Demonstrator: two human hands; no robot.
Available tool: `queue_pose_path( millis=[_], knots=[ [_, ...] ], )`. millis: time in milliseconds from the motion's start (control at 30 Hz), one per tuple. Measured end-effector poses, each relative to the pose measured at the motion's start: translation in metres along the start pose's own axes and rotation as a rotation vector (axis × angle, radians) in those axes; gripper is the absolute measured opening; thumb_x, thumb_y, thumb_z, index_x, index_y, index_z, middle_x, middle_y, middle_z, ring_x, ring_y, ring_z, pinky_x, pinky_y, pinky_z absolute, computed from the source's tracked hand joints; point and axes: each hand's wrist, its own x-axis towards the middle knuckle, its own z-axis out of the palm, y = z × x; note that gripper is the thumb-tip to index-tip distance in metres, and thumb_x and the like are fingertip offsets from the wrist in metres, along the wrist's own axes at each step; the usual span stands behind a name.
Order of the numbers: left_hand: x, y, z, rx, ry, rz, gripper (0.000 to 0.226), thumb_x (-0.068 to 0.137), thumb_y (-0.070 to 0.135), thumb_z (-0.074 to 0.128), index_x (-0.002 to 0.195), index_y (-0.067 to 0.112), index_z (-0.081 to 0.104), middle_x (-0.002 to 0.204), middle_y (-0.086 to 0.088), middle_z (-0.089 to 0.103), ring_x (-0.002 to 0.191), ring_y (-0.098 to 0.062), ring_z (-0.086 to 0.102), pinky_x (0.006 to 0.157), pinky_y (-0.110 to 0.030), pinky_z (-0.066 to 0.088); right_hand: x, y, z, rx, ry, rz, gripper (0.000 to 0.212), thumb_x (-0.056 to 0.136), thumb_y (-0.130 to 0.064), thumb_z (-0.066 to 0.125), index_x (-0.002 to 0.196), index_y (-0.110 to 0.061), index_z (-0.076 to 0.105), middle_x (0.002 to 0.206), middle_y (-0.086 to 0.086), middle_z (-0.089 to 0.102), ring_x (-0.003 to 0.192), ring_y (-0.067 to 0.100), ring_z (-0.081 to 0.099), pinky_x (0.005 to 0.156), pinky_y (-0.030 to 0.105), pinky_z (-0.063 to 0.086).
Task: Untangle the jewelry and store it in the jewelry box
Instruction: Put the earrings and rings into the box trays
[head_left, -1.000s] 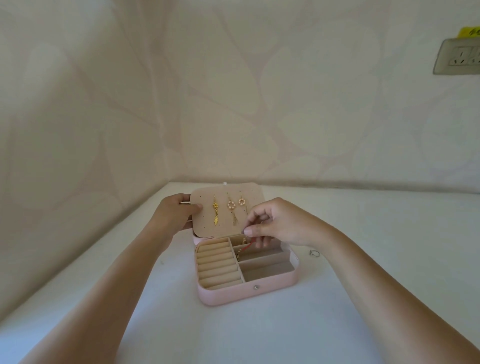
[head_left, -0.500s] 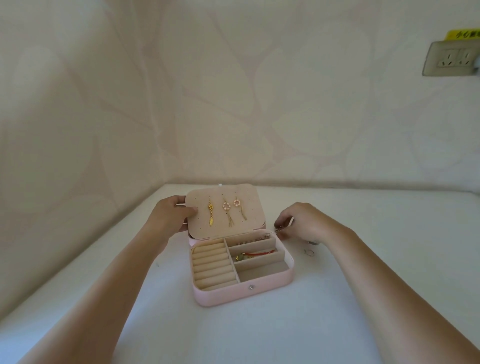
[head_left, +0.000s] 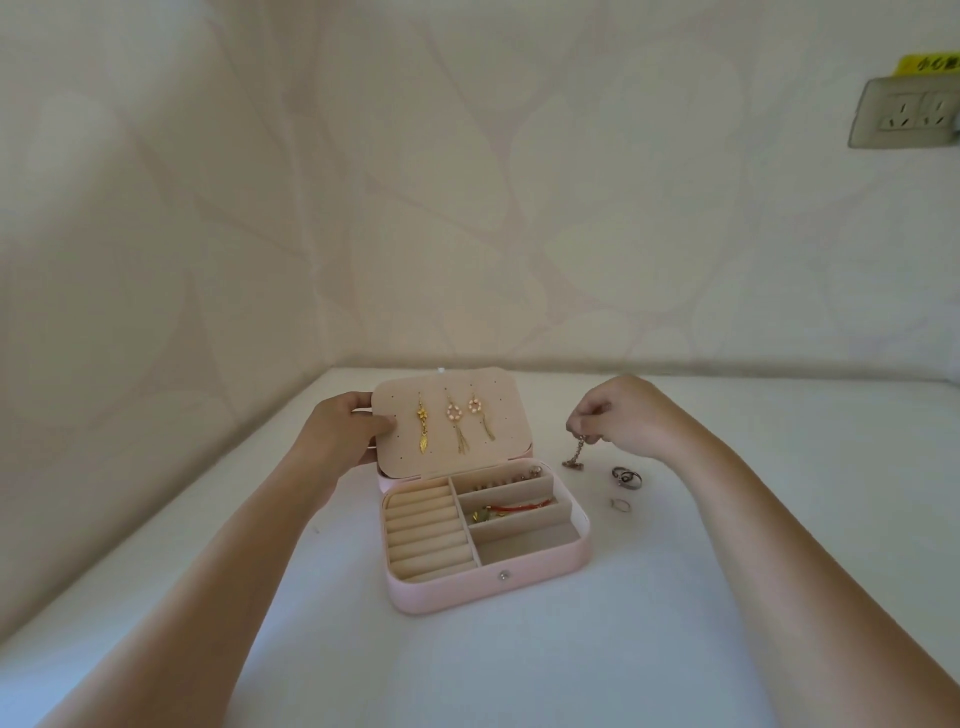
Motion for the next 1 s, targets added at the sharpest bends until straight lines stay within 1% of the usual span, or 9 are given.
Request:
queue_pose_path(
  millis=[100,167,233,367,533,633,833,933,1000],
  knots=[
    [0.0,0.0,-0.001,-0.001,-0.002,0.0,0.029,0.088,-0.001,0.055,0.117,0.004,0.057,0.106,-0.015,0.067,0.088,-0.025,0.067,0.066,-0.029,0.053,-0.007,-0.005,-0.006,0.112,0.009,-0.057,0.006,0.083,-0.016,0.07,0.079,-0.017,0.075,0.067,-0.003,0.068,0.06,0.002,0.058,0.059,0.012,0.041],
    [0.0,0.0,-0.001,0.0,-0.002,0.0,0.029,0.089,-0.001,0.055,0.117,0.004,0.057,0.106,-0.014,0.067,0.089,-0.025,0.067,0.066,-0.029,0.053,-0.01,-0.01,-0.008,0.221,0.028,-0.109,0.008,0.083,-0.012,0.071,0.078,-0.016,0.075,0.068,-0.002,0.069,0.057,0.003,0.058,0.061,0.014,0.042],
    [0.0,0.0,-0.001,-0.001,-0.003,0.0,0.028,0.089,-0.001,0.055,0.116,0.004,0.058,0.106,-0.014,0.067,0.088,-0.025,0.067,0.066,-0.028,0.053,-0.013,-0.017,-0.01,0.344,0.022,-0.152,0.008,0.084,-0.01,0.069,0.08,-0.015,0.075,0.072,0.002,0.069,0.062,0.007,0.059,0.065,0.016,0.046],
    [-0.001,0.0,0.0,-0.004,0.002,0.0,0.027,0.089,-0.001,0.055,0.114,0.005,0.058,0.103,-0.013,0.068,0.085,-0.022,0.067,0.064,-0.027,0.052,-0.025,-0.032,-0.015,0.591,-0.145,-0.258,0.009,0.08,-0.013,0.068,0.087,-0.012,0.073,0.073,0.002,0.069,0.07,0.012,0.063,0.073,0.022,0.052],
    [-0.001,0.001,0.001,0.001,-0.002,0.003,0.027,0.089,-0.001,0.055,0.115,0.005,0.058,0.103,-0.012,0.068,0.084,-0.021,0.067,0.063,-0.026,0.052,-0.038,-0.049,-0.011,0.736,-0.352,-0.355,0.016,0.072,-0.012,0.067,0.087,-0.009,0.071,0.077,0.009,0.071,0.065,0.015,0.064,0.067,0.022,0.053],
    [0.0,0.0,0.0,0.002,0.001,0.001,0.027,0.089,-0.001,0.056,0.115,0.005,0.058,0.104,-0.013,0.068,0.084,-0.021,0.067,0.063,-0.026,0.052,-0.042,-0.055,-0.002,0.734,-0.45,-0.38,0.012,0.074,-0.008,0.067,0.084,-0.011,0.072,0.08,0.01,0.072,0.068,0.017,0.066,0.068,0.023,0.052],
    [0.001,0.0,0.0,0.006,0.003,-0.002,0.027,0.088,-0.001,0.056,0.115,0.005,0.058,0.099,-0.011,0.068,0.082,-0.021,0.067,0.065,-0.027,0.052,-0.045,-0.059,0.017,0.528,-0.67,-0.313,0.014,0.084,0.005,0.063,0.088,-0.007,0.068,0.087,0.011,0.072,0.077,0.018,0.068,0.074,0.022,0.054],
    [0.002,-0.001,-0.001,0.005,0.001,-0.005,0.029,0.088,-0.002,0.056,0.116,0.004,0.058,0.1,-0.012,0.068,0.083,-0.023,0.067,0.066,-0.028,0.053,-0.043,-0.056,0.02,0.4,-0.684,-0.248,0.013,0.082,0.002,0.067,0.087,-0.01,0.069,0.088,0.009,0.072,0.08,0.016,0.067,0.075,0.021,0.053],
    [0.002,-0.001,0.0,0.006,0.002,-0.005,0.029,0.088,-0.001,0.056,0.116,0.005,0.058,0.102,-0.013,0.068,0.084,-0.023,0.067,0.065,-0.028,0.053,-0.041,-0.053,0.019,0.315,-0.659,-0.207,0.013,0.081,0.002,0.069,0.085,-0.011,0.069,0.084,0.006,0.072,0.075,0.012,0.067,0.072,0.019,0.052]
  ],
)
